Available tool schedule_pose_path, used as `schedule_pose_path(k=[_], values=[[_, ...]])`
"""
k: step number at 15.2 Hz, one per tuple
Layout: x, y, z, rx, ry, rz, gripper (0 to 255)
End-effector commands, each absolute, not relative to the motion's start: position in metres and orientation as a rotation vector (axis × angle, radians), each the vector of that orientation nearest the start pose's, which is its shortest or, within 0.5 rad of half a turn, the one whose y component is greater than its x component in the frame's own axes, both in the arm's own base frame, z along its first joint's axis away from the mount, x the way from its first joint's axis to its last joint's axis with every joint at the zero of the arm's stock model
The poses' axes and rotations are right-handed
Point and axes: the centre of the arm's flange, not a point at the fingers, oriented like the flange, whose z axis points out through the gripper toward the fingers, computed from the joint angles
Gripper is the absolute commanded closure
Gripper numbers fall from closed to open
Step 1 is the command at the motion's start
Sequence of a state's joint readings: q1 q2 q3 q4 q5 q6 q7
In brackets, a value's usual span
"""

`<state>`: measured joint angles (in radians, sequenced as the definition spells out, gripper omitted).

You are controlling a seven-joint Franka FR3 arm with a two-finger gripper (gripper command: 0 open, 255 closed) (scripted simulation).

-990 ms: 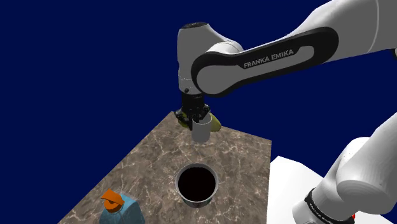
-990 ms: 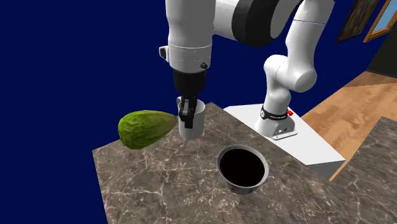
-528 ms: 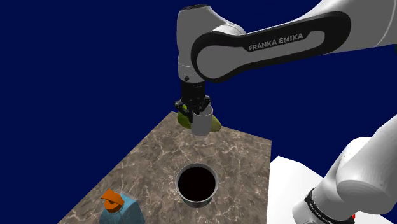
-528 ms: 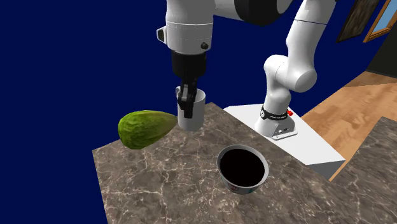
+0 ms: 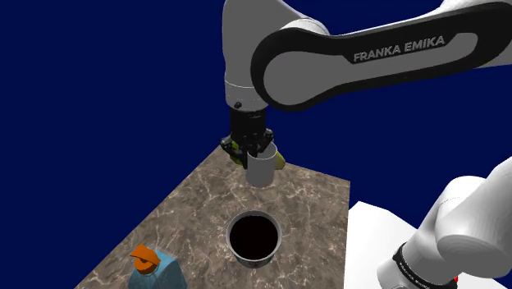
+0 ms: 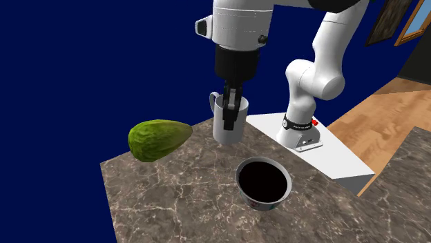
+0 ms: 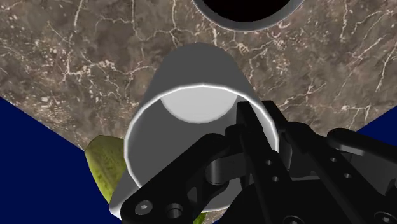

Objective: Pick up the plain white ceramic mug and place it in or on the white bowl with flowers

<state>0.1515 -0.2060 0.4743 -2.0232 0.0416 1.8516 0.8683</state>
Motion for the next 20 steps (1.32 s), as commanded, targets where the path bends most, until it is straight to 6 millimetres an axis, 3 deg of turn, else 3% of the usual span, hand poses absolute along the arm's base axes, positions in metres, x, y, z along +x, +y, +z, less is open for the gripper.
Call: schedule_pose_path(k=[1,6,20], values=[[0.379,0.325,0.534,-3.144,0.416,-0.072,255],[0.327,0.368,0.545,-3.144,0.416,-0.072,255],[0.327,0.368,0.471,-3.144,0.416,-0.072,255]])
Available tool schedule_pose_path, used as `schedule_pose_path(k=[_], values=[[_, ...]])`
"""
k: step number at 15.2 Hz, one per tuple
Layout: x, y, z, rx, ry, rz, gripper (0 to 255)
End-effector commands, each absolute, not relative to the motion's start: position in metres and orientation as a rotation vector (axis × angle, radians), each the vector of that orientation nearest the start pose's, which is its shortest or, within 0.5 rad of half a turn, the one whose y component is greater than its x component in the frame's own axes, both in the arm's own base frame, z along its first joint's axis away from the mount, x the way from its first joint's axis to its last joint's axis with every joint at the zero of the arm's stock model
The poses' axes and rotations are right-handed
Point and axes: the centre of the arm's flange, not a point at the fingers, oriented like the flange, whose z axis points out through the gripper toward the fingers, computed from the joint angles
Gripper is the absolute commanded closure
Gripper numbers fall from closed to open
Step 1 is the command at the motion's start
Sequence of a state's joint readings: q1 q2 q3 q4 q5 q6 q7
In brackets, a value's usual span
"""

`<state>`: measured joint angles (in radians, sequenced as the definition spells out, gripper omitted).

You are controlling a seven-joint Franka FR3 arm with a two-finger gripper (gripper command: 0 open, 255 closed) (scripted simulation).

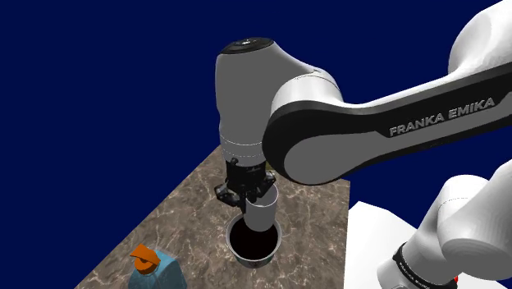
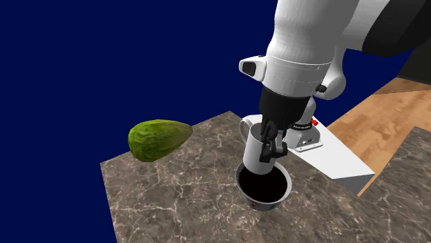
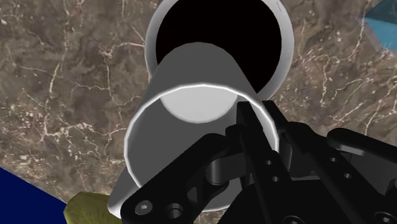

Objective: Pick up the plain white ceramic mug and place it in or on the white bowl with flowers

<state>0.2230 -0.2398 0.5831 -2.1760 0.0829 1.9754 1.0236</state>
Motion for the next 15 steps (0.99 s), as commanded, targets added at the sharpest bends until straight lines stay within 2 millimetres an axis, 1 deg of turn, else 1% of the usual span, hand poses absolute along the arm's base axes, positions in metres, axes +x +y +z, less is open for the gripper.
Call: schedule_pose_path(k=[1,4,12,13,15], values=[[0.327,0.368,0.465,-3.144,0.416,-0.072,255],[0.327,0.368,0.450,-3.144,0.416,-0.072,255],[0.327,0.368,0.450,-3.144,0.416,-0.072,255],[0.327,0.368,0.450,-3.144,0.416,-0.072,0],[0.327,0.368,0.450,-3.144,0.416,-0.072,0]])
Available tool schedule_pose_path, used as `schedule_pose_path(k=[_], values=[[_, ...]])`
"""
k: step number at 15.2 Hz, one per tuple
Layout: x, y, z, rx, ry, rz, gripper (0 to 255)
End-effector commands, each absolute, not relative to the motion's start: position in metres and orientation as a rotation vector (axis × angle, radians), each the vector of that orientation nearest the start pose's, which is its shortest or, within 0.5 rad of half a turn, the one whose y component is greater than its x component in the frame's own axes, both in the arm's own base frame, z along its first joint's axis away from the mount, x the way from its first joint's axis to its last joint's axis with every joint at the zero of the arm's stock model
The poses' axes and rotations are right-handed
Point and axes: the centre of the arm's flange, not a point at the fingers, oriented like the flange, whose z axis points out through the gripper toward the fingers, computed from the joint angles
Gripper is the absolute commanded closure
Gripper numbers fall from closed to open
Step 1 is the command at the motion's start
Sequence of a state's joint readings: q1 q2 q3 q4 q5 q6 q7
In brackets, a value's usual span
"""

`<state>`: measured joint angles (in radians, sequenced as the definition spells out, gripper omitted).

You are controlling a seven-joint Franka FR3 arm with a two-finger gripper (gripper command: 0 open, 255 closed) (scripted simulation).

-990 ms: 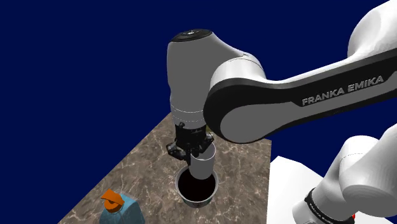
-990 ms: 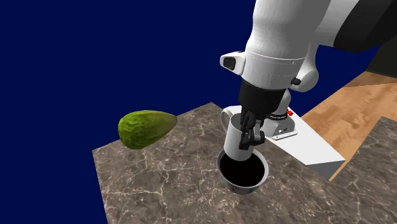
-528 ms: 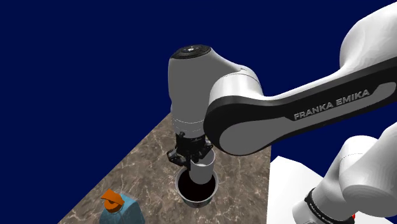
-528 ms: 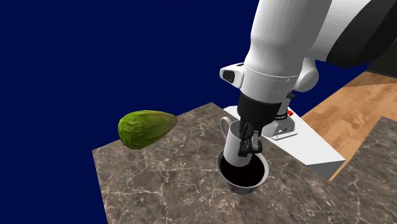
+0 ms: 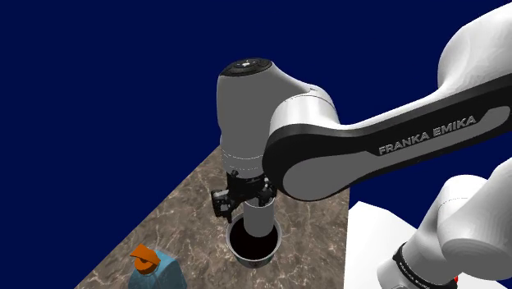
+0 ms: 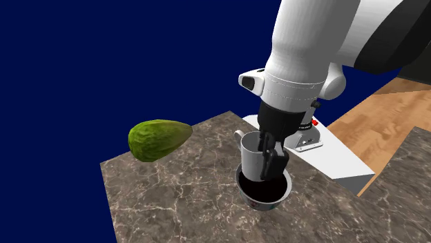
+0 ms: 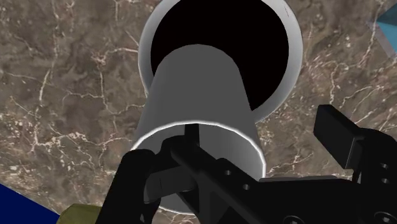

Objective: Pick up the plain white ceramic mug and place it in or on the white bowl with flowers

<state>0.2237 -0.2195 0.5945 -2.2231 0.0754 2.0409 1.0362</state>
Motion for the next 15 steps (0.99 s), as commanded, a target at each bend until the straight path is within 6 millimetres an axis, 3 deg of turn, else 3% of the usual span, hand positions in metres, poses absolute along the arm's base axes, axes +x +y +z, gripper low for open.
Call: schedule_pose_path(k=[1,3,7,15], values=[[0.327,0.368,0.450,-3.144,0.416,-0.072,0],[0.327,0.368,0.450,-3.144,0.416,-0.072,0],[0.325,0.370,0.500,-3.144,0.416,-0.072,0],[0.325,0.370,0.500,-3.144,0.416,-0.072,0]])
